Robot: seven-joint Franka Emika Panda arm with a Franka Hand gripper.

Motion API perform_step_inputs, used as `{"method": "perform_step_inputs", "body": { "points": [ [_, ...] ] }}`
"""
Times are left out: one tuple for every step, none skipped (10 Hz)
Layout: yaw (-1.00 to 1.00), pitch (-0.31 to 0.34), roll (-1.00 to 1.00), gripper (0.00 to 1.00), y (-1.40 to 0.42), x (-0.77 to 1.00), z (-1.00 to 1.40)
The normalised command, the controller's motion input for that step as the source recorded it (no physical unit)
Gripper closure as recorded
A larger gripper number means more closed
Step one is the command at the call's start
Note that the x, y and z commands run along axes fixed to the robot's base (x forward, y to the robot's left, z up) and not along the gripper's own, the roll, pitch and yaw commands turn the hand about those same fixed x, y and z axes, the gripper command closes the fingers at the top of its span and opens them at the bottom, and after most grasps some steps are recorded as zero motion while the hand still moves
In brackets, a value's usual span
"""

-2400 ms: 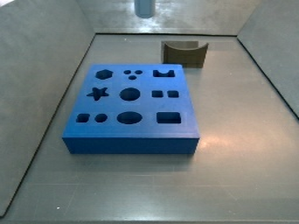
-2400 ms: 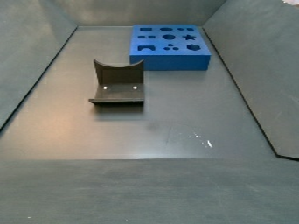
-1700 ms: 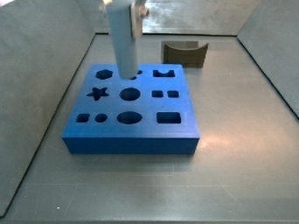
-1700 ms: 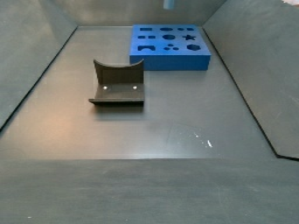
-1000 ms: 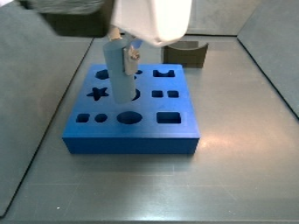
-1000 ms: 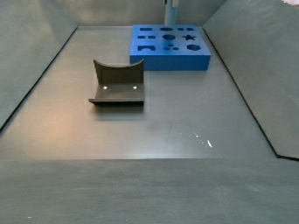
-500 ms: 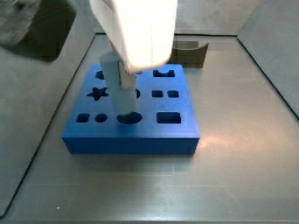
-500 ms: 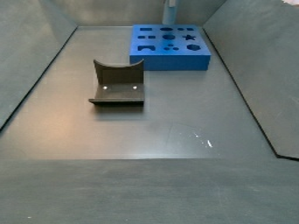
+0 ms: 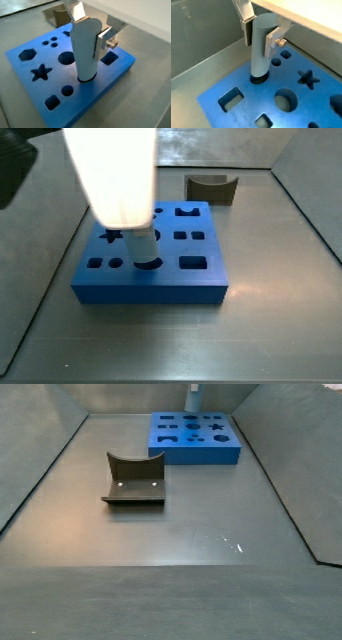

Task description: Insert the oval object.

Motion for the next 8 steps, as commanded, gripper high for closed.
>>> {"method": "perform_step_inputs", "body": {
  "points": [
    [-0.80, 0.003, 0.06, 1.00, -0.13, 0.13, -0.18],
    [-0.68, 0.049, 0.00, 1.00, -0.12, 0.20, -0.35],
    [-0.19, 0.000, 0.00, 1.00, 0.00, 0.00, -0.31],
    [-0.05, 0.000, 0.00, 1.00, 0.00, 0.03, -0.22],
    [-0.07, 0.011, 0.02, 1.00, 0.04, 0.12, -0.21],
    [-0.11, 0.000, 0.00, 1.00, 0.11, 0.00, -0.20],
    [-0.10, 0.000, 0.00, 1.00, 0.10, -0.07, -0.17],
    [-0.07, 0.000, 0.00, 1.00, 0.07, 0.00, -0.18]
  ]
}}
